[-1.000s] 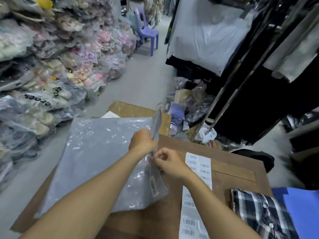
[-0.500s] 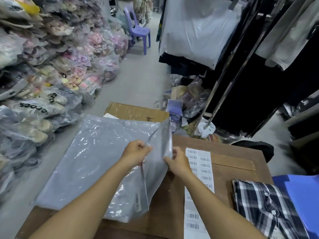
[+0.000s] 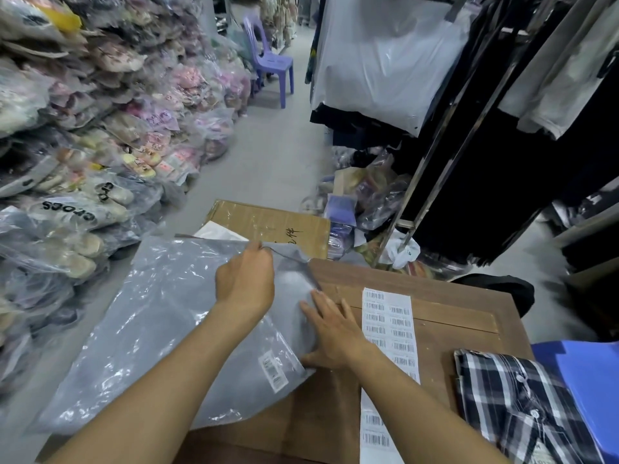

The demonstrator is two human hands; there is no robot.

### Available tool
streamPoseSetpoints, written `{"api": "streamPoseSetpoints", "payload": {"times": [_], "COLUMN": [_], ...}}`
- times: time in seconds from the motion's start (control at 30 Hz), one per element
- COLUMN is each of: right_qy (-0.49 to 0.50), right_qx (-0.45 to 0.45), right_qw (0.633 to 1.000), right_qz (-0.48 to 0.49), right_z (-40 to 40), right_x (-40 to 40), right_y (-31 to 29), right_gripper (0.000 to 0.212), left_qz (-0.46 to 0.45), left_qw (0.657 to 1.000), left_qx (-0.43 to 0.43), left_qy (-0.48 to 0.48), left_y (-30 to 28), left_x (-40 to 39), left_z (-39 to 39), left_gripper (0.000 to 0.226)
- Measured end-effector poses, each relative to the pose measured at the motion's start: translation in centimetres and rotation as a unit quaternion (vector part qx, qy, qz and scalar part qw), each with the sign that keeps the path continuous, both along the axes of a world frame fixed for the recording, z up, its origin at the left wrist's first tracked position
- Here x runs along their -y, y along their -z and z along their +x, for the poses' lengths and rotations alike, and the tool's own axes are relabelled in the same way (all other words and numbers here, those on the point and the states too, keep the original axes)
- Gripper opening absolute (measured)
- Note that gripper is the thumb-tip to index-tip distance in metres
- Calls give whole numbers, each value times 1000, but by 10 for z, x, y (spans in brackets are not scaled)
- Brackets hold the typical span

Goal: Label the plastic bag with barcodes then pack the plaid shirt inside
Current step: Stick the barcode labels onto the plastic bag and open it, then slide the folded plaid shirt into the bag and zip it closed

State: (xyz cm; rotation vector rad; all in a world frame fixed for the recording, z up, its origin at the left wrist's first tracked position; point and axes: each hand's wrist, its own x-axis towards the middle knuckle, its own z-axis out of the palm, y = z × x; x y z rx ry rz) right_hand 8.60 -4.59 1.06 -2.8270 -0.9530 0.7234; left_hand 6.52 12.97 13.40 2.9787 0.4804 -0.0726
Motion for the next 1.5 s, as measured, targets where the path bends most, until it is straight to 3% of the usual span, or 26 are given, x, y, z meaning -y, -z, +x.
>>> {"api": "streamPoseSetpoints", "payload": {"times": [0.1, 0.33, 0.43, 0.53, 0.63, 0.73, 0.83, 0.93, 1.03, 1.13, 1.23, 1.3, 1.4, 1.5], "right_qy": [-5, 12, 98, 183, 288, 390, 490, 579, 654, 709, 720, 718, 716, 731], "right_qx": [-7, -27, -40, 25, 42, 60, 98, 128, 124, 53, -10, -21, -10, 1], "right_qw": [1000, 998, 979, 951, 918, 881, 841, 797, 744, 701, 686, 684, 683, 657], "right_qz": [1, 47, 175, 249, 270, 261, 207, 119, 53, 50, 107, 129, 142, 184], "right_z": [4, 7, 6, 11, 19, 18, 4, -18, -42, -63, -76, -79, -81, -79], "right_x": [-2, -8, 3, 32, 82, 146, 207, 257, 296, 327, 345, 350, 353, 352], "right_y": [1, 6, -3, -23, -40, -48, -47, -46, -44, -35, -27, -25, -24, -23], "right_gripper": [112, 105, 72, 41, 39, 40, 37, 39, 47, 65, 80, 78, 63, 58], "left_qz": [4, -89, -72, -32, -8, -6, -84, -264, -452, -552, -606, -620, -616, -601], "left_qw": [1000, 993, 991, 990, 991, 992, 980, 941, 858, 782, 715, 696, 701, 716], "left_qx": [1, -54, -74, -98, -104, -55, -37, -108, -232, -288, -335, -341, -329, -321], "left_qy": [-2, 62, 86, 95, 83, 113, 175, 185, 78, -26, -99, -123, -149, -154], "left_y": [-10, 10, 32, 54, 63, 62, 70, 78, 86, 88, 89, 93, 102, 104], "left_x": [0, 19, 30, 41, 61, 90, 130, 182, 236, 274, 297, 304, 310, 315], "left_z": [1, -1, -2, -1, 2, 8, 16, 14, 0, -12, -19, -20, -18, -19], "left_gripper": [35, 41, 42, 33, 30, 32, 36, 40, 32, 28, 21, 15, 40, 58]}}
